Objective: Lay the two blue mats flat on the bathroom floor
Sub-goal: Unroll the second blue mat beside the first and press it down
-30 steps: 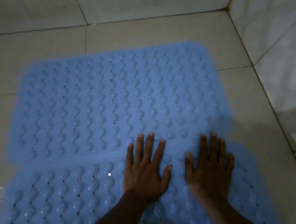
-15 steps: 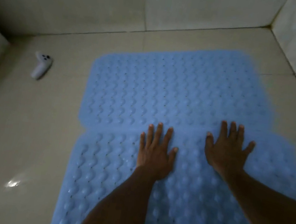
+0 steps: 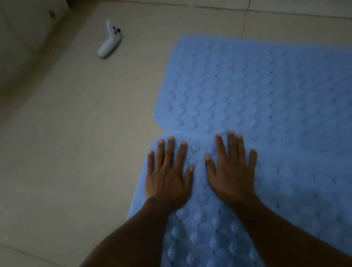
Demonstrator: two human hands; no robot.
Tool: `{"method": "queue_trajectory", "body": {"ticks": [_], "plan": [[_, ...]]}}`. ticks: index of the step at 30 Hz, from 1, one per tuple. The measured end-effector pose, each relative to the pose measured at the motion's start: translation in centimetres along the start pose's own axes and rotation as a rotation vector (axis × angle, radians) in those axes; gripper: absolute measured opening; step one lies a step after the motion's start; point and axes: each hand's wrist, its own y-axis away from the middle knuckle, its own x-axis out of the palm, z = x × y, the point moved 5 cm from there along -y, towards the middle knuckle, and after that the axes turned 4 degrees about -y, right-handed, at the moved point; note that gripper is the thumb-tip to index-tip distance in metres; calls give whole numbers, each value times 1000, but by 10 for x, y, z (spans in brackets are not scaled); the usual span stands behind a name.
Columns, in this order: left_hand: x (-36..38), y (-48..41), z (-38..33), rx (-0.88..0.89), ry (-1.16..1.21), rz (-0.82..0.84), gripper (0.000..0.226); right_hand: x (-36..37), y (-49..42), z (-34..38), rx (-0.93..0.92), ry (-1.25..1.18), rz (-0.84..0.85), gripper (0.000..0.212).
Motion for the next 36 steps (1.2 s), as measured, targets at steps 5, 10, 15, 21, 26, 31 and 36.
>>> {"method": "queue_trajectory", "body": {"ticks": [5,10,15,21,26,31,36], "plan": [[4,0,-1,5,-19,36,75,5,2,1,2,102,0,67],[6,-1,-1,19,-15,50,77,4,0,-1,19,135,23,67],[11,-1,2,27,-31,65,78,4,0,0,12,141,31,68],[6,-2,-1,10,-25,62,78,3,1,1,3,82,22,68],[-1,-2,-4,-14,-30,154,77,-2,-3,-7,20,-69,153,81],[-10,43,-37,-65,-11,144,79,-32,46,-40,67,-154,104,75],[1,102,-118,184,-34,169,86,-71,118,-152,159,-6,19,72]]}}
